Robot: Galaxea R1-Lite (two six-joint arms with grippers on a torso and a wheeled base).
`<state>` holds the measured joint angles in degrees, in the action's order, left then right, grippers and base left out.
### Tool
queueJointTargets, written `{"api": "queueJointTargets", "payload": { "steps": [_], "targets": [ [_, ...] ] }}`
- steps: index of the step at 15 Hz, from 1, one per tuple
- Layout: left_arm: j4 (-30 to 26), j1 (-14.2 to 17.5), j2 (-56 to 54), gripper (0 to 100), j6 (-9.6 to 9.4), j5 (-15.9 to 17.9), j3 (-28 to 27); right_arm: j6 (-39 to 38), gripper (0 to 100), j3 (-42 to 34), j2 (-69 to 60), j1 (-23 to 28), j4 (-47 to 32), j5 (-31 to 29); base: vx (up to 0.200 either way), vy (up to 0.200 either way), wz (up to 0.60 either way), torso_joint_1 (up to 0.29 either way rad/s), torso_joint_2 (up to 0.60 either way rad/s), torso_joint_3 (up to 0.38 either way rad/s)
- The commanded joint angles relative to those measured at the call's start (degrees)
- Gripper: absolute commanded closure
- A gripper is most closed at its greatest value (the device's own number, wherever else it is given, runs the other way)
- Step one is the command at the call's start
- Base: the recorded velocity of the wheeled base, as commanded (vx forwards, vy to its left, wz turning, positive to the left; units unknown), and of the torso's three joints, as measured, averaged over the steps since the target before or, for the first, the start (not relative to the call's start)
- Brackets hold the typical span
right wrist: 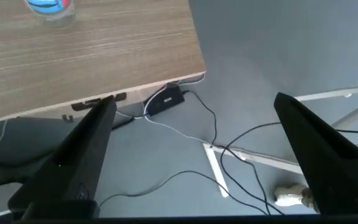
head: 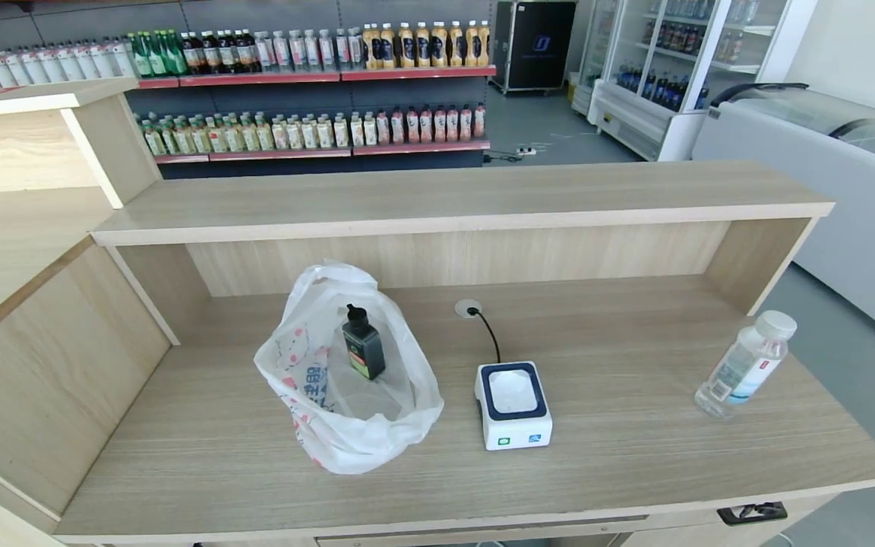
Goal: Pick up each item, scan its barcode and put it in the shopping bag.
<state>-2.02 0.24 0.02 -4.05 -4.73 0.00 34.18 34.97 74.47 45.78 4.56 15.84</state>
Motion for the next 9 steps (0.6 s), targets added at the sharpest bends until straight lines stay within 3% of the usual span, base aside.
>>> {"api": "queueJointTargets", "payload": {
  "steps": [1,3,9],
  "targets": [
    [0.0,0.0,0.0,0,0.00,0.0,0.0,-0.9,0,-1.2,12.9,2.7,7.7,8.0,0.000,0.000,0.00,0.000,0.00,0.000],
    [0.0,0.0,0.0,0,0.00,0.0,0.0,-0.4,0,-1.0,17.2,3.2,10.9,15.5,0.000,0.000,0.00,0.000,0.00,0.000],
    [0.0,0.0,0.0,0,0.00,0.0,0.0,-0.7,0,0.4,25.1,-1.1,20.7,18.8,0.000,0.000,0.00,0.000,0.00,0.000]
  ]
}}
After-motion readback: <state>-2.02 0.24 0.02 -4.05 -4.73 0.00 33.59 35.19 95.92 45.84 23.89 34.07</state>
